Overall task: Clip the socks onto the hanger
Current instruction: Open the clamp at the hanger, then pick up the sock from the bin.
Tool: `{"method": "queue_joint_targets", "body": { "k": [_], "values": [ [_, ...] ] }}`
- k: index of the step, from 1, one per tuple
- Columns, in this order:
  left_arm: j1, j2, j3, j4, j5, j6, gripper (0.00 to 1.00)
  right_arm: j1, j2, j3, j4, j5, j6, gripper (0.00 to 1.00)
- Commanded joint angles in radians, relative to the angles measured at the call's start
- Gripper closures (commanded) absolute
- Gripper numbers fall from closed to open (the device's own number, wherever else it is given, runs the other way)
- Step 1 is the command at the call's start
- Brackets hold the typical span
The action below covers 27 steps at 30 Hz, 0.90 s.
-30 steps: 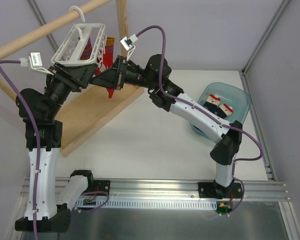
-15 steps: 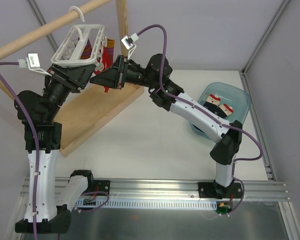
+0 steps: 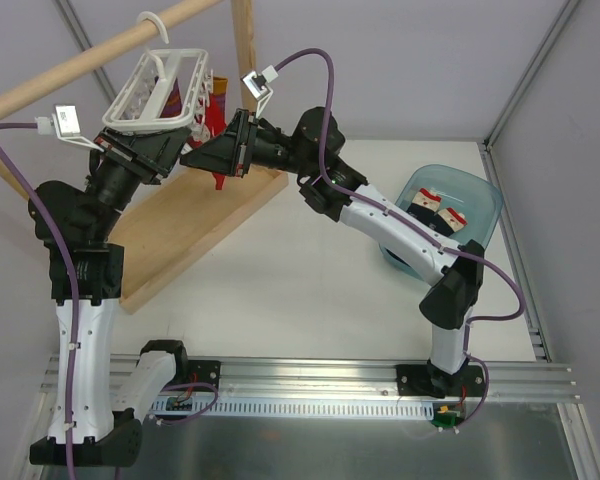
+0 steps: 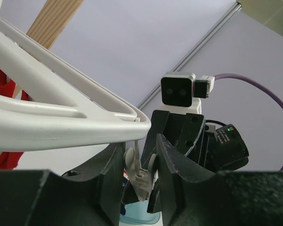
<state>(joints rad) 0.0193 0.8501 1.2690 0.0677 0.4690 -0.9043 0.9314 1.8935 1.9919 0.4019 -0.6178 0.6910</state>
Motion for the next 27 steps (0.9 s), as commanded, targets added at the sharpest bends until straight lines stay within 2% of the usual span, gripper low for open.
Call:
{"method": "queue_joint_targets", "body": {
  "k": [1,3,4,5,6,7,13,16,18,21,24,25,27],
  "values": [
    [-0.002,-0.006,0.003,0.041,0.013,0.024,0.81,0.009,-0.010,0.036,0.092,-0.085,0.039,0.99],
    [-0.002,-0.002,0.003,0.040,0.007,0.030,0.87,0.006,-0.013,0.035,0.088,-0.095,0.032,0.93],
    [-0.002,0.000,0.001,0.040,0.003,0.031,0.87,0.003,-0.016,0.033,0.074,-0.099,0.018,0.87],
    [-0.002,0.000,0.000,0.040,-0.001,0.034,0.89,0.004,-0.022,0.031,0.020,-0.096,-0.039,0.70],
    [-0.004,0.000,-0.002,0.041,-0.006,0.042,0.89,0.001,-0.043,0.022,-0.021,-0.089,-0.088,0.64],
    [-0.002,0.000,-0.003,0.040,-0.012,0.048,0.90,0.003,-0.057,0.016,-0.067,-0.068,-0.138,0.53],
    [-0.004,-0.008,-0.008,0.035,-0.033,0.084,0.92,-0.008,-0.232,-0.080,-0.371,0.048,-0.520,0.24],
    [-0.002,-0.006,0.001,0.027,-0.044,0.093,0.92,-0.023,-0.351,-0.169,-0.484,0.157,-0.646,0.17],
    [-0.002,-0.006,0.010,0.020,-0.055,0.097,0.92,-0.042,-0.420,-0.229,-0.537,0.223,-0.683,0.14],
    [-0.002,-0.005,0.032,-0.029,-0.101,0.108,0.95,-0.091,-0.542,-0.335,-0.632,0.401,-0.720,0.11],
    [-0.004,-0.003,0.059,-0.112,-0.170,0.117,0.97,-0.157,-0.640,-0.432,-0.738,0.669,-0.726,0.10],
    [-0.004,-0.005,0.066,-0.132,-0.184,0.119,0.97,-0.173,-0.664,-0.455,-0.762,0.817,-0.729,0.10],
    [-0.002,-0.006,0.076,-0.157,-0.208,0.125,0.97,-0.224,-0.712,-0.519,-0.833,0.952,-0.737,0.10]
  ]
}}
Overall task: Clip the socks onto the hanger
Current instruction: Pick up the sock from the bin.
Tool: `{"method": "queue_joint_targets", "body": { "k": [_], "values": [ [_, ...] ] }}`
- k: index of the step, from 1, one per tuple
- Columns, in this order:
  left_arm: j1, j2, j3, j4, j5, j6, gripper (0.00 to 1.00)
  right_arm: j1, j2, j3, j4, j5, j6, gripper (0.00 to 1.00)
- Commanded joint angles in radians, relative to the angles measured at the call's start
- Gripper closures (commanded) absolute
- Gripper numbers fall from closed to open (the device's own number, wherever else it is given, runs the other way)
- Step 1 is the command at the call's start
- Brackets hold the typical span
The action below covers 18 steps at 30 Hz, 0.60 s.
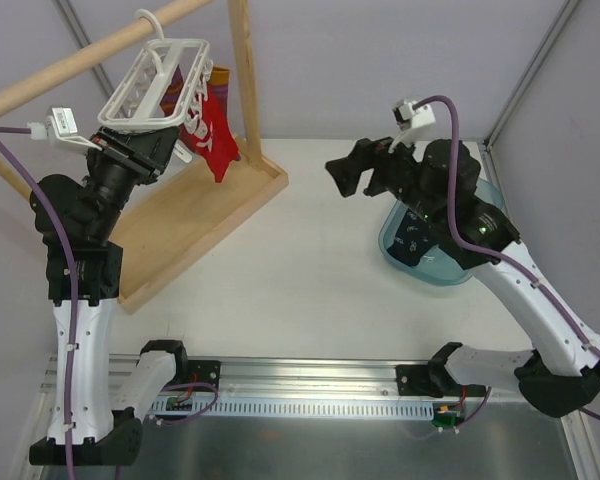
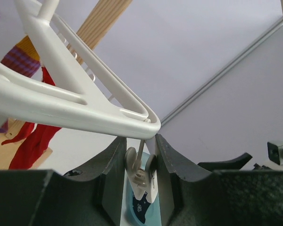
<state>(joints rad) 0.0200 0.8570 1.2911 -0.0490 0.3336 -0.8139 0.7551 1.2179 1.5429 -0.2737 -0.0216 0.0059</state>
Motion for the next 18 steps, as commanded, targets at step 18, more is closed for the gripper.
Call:
{"method": "queue_joint_targets", "body": {
  "k": [18],
  "values": [
    [-0.003,-0.018,0.060,-0.080,-0.151,0.055,0.99,-0.643,-0.130,-0.520,-0.177,0.350,0.026,0.10]
  ]
}}
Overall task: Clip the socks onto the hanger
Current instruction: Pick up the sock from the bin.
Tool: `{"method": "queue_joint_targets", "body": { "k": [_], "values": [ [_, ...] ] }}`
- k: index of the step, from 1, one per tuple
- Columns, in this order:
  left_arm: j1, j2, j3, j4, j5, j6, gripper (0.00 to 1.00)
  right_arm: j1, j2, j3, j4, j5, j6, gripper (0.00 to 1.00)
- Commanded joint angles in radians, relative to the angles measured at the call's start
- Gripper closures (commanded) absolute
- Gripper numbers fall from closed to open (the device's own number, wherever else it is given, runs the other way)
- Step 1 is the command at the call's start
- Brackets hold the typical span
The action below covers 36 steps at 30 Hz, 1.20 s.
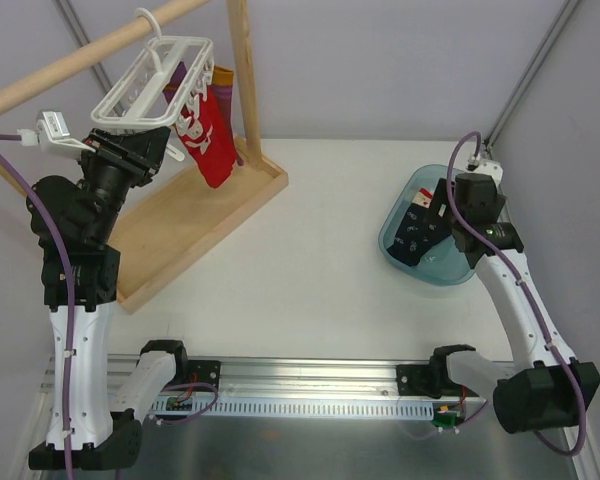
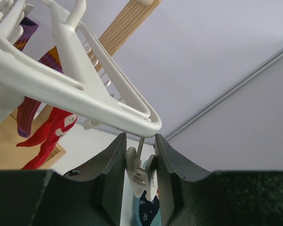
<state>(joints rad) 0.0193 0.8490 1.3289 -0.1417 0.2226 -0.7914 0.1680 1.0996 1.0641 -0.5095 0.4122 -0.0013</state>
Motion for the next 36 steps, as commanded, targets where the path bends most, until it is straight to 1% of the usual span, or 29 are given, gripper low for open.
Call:
{"method": "queue_joint_targets", "body": {
  "k": [1,3,4,5,6,10,14,16,19,25,32,36],
  "values": [
    [-0.001,-0.011,0.024,0.011,-0.037,0.035,0.98,-0.074,-0.001,-0.053,0.068,-0.096,0.046,0.11],
    [-0.004,-0.010,0.027,0.011,-0.025,0.032,0.99,-0.145,0.042,-0.093,0.120,-0.133,0.089,0.14],
    [-0.004,-0.008,0.027,0.011,-0.019,0.032,0.99,-0.165,0.060,-0.101,0.141,-0.192,0.107,0.16],
    [-0.004,-0.007,0.027,0.011,-0.016,0.027,0.99,-0.224,0.077,-0.105,0.182,-0.225,0.147,0.17],
    [-0.004,-0.005,0.026,0.011,-0.009,0.026,0.99,-0.248,0.124,-0.105,0.199,-0.254,0.162,0.19],
    [-0.004,-0.013,0.015,0.011,-0.005,0.023,0.99,-0.303,0.235,-0.064,0.232,-0.231,0.207,0.21],
    [-0.004,-0.015,0.009,0.011,-0.011,0.026,0.99,-0.347,0.313,-0.075,0.359,-0.282,0.251,0.24],
    [-0.004,-0.010,0.015,0.013,-0.008,0.034,0.99,-0.357,0.360,-0.076,0.417,-0.297,0.270,0.25],
    [-0.004,-0.005,0.024,0.011,-0.006,0.035,0.99,-0.363,0.423,-0.066,0.459,-0.291,0.299,0.26],
    [-0.004,-0.018,0.013,0.013,-0.029,0.044,0.99,-0.366,0.488,-0.064,0.479,-0.259,0.362,0.30],
    [-0.004,0.002,0.021,0.013,-0.022,0.038,0.99,-0.367,0.536,-0.064,0.450,-0.213,0.383,0.30],
    [-0.004,0.004,0.019,0.011,-0.022,0.041,0.98,-0.367,0.569,-0.056,0.448,-0.211,0.380,0.30]
  ]
}}
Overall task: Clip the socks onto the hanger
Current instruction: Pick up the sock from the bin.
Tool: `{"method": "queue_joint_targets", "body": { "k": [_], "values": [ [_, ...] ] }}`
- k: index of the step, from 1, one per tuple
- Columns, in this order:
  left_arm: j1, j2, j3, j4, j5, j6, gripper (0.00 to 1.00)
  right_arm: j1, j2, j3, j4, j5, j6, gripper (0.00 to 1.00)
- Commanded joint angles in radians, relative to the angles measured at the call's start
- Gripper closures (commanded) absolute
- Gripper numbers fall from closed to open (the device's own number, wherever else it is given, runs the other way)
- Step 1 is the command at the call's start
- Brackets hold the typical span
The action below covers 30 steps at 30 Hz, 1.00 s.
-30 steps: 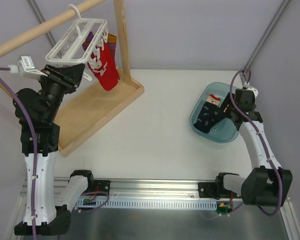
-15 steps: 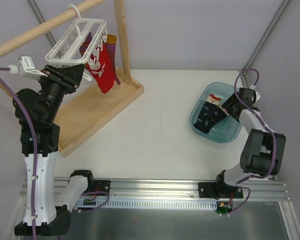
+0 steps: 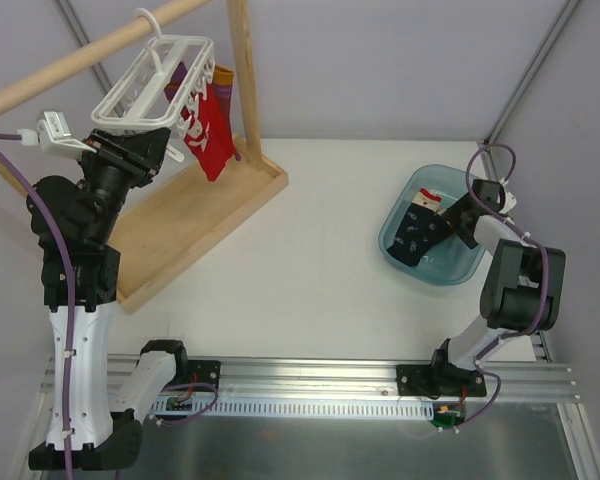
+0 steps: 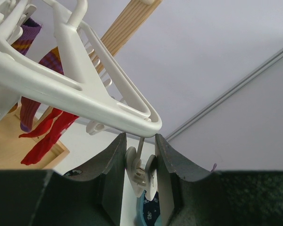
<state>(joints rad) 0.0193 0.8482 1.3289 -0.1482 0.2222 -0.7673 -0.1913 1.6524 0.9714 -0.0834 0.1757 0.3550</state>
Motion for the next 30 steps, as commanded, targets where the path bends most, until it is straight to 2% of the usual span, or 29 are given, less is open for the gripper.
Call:
{"method": "queue_joint_targets", "body": {
  "k": [1,4,7,8,13,16,17,21,30],
  "values": [
    [-0.005,0.003,0.021,0.018,-0.018,0.017,0.98,-0.008,0.029,0.036,0.034,0.022,0.021,0.30],
    [-0.004,-0.003,0.023,0.019,-0.021,0.017,0.98,-0.010,0.056,0.056,0.051,0.007,0.022,0.34],
    [-0.004,-0.011,0.020,0.018,-0.026,0.017,0.98,-0.010,0.078,0.096,0.039,0.013,0.018,0.42],
    [-0.004,-0.012,0.019,0.019,-0.030,0.017,0.98,-0.011,0.093,0.105,0.036,0.013,0.021,0.48],
    [-0.004,-0.021,0.015,0.018,-0.029,0.016,0.98,-0.014,0.136,0.148,0.045,-0.011,0.010,0.60],
    [-0.004,-0.028,0.009,0.018,-0.032,0.014,0.98,-0.017,0.150,0.161,0.060,-0.031,-0.001,0.75],
    [-0.004,-0.031,0.007,0.018,-0.032,0.014,0.98,-0.019,0.149,0.164,0.062,-0.035,-0.013,0.83],
    [-0.004,-0.037,0.003,0.018,-0.034,0.019,0.98,-0.020,0.083,0.144,0.079,-0.054,-0.048,0.99],
    [-0.004,-0.037,0.000,0.019,-0.020,0.025,0.98,-0.020,-0.146,0.063,0.148,-0.156,-0.097,0.99]
  ]
}}
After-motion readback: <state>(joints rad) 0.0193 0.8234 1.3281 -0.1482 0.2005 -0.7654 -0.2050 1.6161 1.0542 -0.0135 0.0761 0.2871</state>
